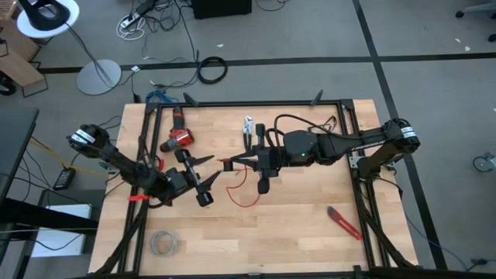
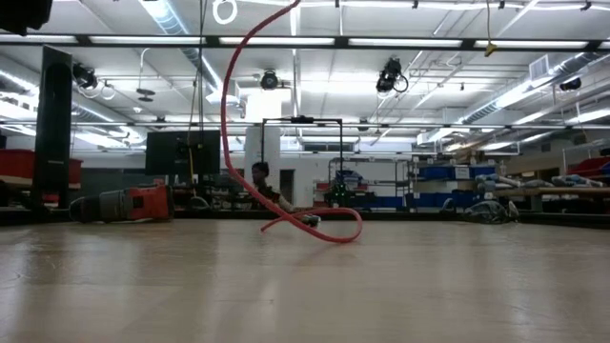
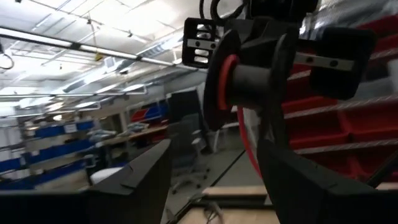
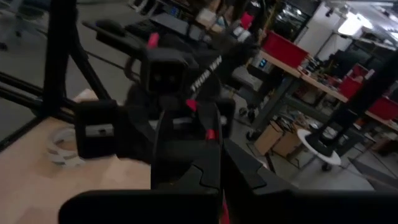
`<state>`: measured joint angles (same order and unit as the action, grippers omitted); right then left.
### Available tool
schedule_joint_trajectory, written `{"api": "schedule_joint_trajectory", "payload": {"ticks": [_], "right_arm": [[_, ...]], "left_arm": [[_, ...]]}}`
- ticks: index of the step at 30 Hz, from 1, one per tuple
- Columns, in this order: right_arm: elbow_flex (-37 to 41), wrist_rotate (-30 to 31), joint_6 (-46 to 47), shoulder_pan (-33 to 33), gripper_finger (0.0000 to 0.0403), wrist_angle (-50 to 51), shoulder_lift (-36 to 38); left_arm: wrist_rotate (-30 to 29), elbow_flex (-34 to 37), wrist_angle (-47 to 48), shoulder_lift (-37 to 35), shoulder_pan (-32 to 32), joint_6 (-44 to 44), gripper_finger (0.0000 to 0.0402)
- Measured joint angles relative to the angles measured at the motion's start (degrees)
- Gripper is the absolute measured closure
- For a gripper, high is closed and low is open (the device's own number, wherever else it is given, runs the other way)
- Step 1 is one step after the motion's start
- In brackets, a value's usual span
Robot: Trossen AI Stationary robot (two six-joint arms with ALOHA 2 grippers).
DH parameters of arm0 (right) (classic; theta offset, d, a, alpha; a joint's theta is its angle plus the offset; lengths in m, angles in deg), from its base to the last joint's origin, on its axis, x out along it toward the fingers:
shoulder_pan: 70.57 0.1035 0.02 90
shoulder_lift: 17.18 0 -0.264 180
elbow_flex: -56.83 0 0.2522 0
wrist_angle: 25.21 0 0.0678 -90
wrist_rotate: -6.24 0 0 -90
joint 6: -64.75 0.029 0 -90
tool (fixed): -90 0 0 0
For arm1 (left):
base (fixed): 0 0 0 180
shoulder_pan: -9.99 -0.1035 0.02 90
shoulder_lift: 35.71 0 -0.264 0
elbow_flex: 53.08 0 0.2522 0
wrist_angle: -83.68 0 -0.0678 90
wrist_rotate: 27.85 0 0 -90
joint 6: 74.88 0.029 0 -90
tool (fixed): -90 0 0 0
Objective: Coil cords
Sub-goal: Coil the red wire onto the black spool
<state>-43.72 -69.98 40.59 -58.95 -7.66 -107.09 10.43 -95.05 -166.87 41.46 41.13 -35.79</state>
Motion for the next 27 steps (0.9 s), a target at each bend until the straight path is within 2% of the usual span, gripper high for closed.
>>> {"api": "schedule_joint_trajectory", "payload": {"ticks": [6, 15, 17, 20, 27], "right_arm": [[0.0, 2.9, 0.0, 0.0, 0.0403, 2.1, 0.0], [0.0, 5.3, 0.1, 0.0, 0.0403, 5.2, 0.0], [0.0, 5.3, 0.1, -0.1, 0.0403, 5.4, 0.0], [0.0, 5.3, 0.3, -0.6, 0.0403, 5.7, 0.0], [0.0, 5.1, 1.7, -1.7, 0.0403, 8.0, 0.1]], "left_arm": [[-9.0, -1.8, -0.4, 0.0, 3.9, 6.8, 0.0163], [-18.9, -10.1, 2.8, -0.1, 8.9, 20.0, 0.0163], [-21.4, -12.6, 8.2, -0.1, 9.5, 20.8, 0.0163], [-25.7, -17.3, 21.4, -0.1, 9.5, 19.8, 0.0166], [-26.8, -30.4, 55.9, 0.0, 9.5, 6.8, 0.0212]]}}
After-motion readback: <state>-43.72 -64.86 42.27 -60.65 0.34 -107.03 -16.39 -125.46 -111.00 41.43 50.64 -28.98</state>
